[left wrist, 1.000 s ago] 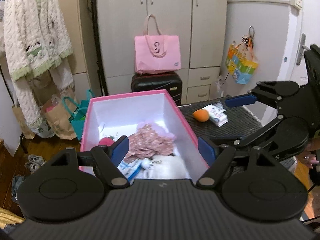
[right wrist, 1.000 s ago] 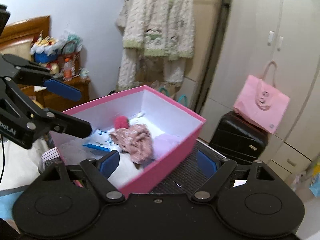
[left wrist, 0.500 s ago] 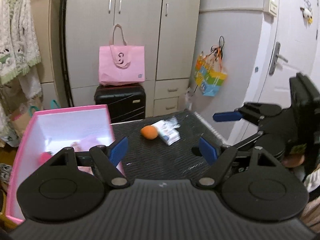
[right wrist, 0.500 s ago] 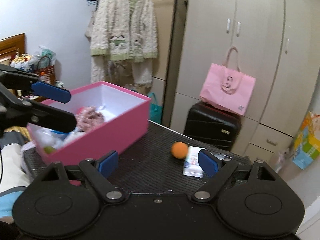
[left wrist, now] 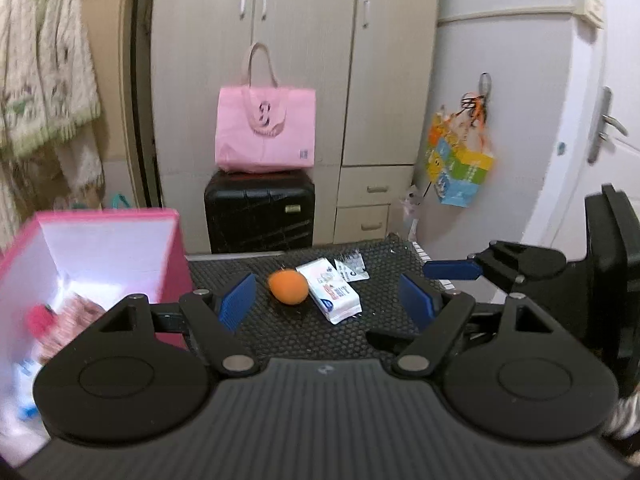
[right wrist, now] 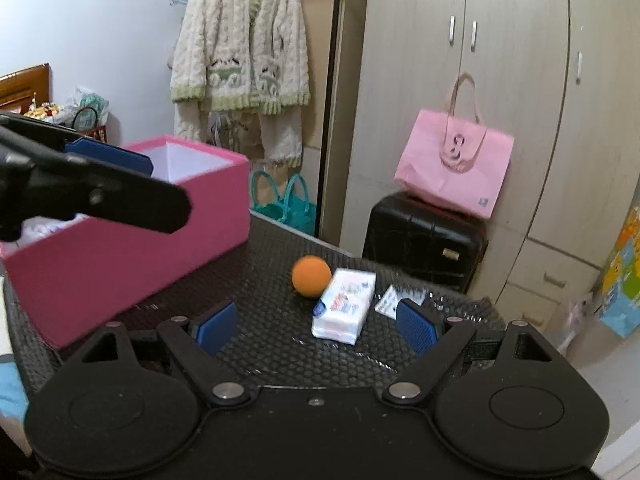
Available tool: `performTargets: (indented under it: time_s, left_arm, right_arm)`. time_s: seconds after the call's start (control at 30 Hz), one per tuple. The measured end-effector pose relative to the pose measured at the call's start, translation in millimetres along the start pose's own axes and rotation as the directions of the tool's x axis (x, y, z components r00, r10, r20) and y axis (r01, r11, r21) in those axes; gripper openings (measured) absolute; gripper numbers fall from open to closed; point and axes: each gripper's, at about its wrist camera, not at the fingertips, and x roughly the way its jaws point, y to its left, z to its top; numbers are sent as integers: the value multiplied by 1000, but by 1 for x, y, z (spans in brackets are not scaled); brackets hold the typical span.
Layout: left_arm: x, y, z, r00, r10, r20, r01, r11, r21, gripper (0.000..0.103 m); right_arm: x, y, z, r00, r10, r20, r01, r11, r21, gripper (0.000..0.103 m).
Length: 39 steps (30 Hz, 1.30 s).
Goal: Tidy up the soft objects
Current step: 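Move both tools out of the box to the orange sponge and tissue pack, then grasp the orange sponge with the left tool while the right tool grasps the white tissue pack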
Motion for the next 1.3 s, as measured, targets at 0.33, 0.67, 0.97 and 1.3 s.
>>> performTargets:
  time_s: [0.33,0.67,0.97,1.3]
  left_arm:
    - [82,0,-19,997,60,-48,-66,987,-146,78]
    - [141,23,-18,982,164,-97,-184,949,-258,74]
    - [165,31,-23,977,167,-134,-200,933,-300,56]
    - [174,32,-29,977,164,-134,-200,926,-320,44]
  right_arm:
    - [47,-22,-12,998,69,-14,-70,997,-46,90]
    - [98,-21,-5,991,120,-64,-128,981,-146,89]
    - [117,-34,-5,984,139,-114,-146,988,-56,68]
    - [106,-48,-16,985,132,-108,-131,991,19,52]
